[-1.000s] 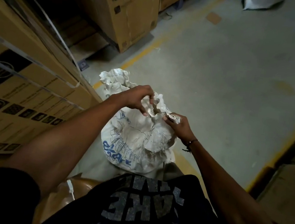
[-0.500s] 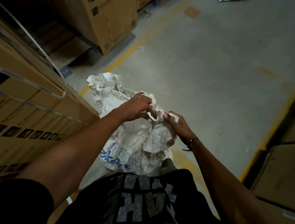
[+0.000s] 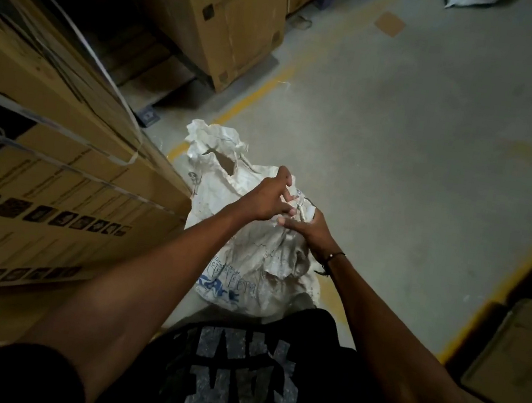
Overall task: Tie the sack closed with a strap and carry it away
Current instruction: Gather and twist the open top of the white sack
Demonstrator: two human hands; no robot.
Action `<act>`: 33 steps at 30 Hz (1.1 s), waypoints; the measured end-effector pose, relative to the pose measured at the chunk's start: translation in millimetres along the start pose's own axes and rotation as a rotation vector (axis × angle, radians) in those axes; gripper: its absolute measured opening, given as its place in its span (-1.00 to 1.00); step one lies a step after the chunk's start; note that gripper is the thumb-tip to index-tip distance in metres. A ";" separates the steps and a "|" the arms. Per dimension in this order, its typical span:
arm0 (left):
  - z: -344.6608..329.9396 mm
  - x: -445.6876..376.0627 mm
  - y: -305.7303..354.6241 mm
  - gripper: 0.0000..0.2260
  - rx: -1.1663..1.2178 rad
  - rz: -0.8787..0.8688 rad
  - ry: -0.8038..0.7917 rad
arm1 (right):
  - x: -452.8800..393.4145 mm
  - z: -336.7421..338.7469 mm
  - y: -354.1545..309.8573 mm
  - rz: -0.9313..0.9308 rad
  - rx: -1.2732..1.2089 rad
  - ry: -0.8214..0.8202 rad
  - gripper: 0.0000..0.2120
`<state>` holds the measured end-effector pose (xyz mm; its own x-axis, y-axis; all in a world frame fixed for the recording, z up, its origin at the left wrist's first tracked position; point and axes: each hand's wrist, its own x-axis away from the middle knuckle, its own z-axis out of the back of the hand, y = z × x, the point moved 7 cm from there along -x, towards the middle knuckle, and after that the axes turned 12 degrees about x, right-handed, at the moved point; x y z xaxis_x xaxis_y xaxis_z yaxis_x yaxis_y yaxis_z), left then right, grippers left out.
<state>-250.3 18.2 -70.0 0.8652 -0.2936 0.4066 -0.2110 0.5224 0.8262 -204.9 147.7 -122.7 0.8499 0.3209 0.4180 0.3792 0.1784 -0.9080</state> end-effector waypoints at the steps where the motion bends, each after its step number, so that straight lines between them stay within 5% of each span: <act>1: -2.7 -1.6 -3.7 -0.53 0.031 0.033 -0.026 | -4.0 1.4 1.9 0.004 0.069 0.009 -0.53; 6: 6.7 5.1 -12.7 -0.53 0.022 0.047 -0.088 | -16.7 10.9 4.6 0.051 0.183 0.043 -0.69; 9: 13.5 12.1 -15.6 -0.41 -0.129 0.030 -0.139 | -17.9 11.2 0.6 0.049 0.216 0.005 -0.58; 12: 16.6 15.4 -26.1 -0.34 -0.328 0.015 -0.189 | -16.2 14.0 -0.5 0.056 0.234 -0.041 -0.73; 16: 36.2 20.5 -49.1 -0.47 -0.449 0.101 -0.198 | -9.6 28.4 2.0 0.069 0.217 -0.056 -0.81; 21: 42.3 18.2 -47.4 -0.67 -0.408 0.065 -0.093 | -9.3 30.8 -2.9 0.091 0.171 -0.066 -0.59; 24: 39.0 14.3 -44.6 -0.78 -0.319 0.051 -0.004 | -19.9 25.7 -4.6 0.080 0.187 -0.084 -0.64; 27: 39.5 16.6 -51.1 -0.76 -0.182 0.084 0.019 | -36.1 24.2 2.9 0.041 0.160 -0.060 -0.88; 33: 49.5 35.3 -75.4 -0.68 -0.100 0.071 0.110 | -46.4 20.8 8.8 -0.002 -0.035 0.002 -0.73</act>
<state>-226.3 -71.1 -98.7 0.8953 -0.1665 0.4133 -0.2322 0.6173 0.7517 -248.6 153.7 -149.4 0.8497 0.3190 0.4198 0.3934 0.1465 -0.9076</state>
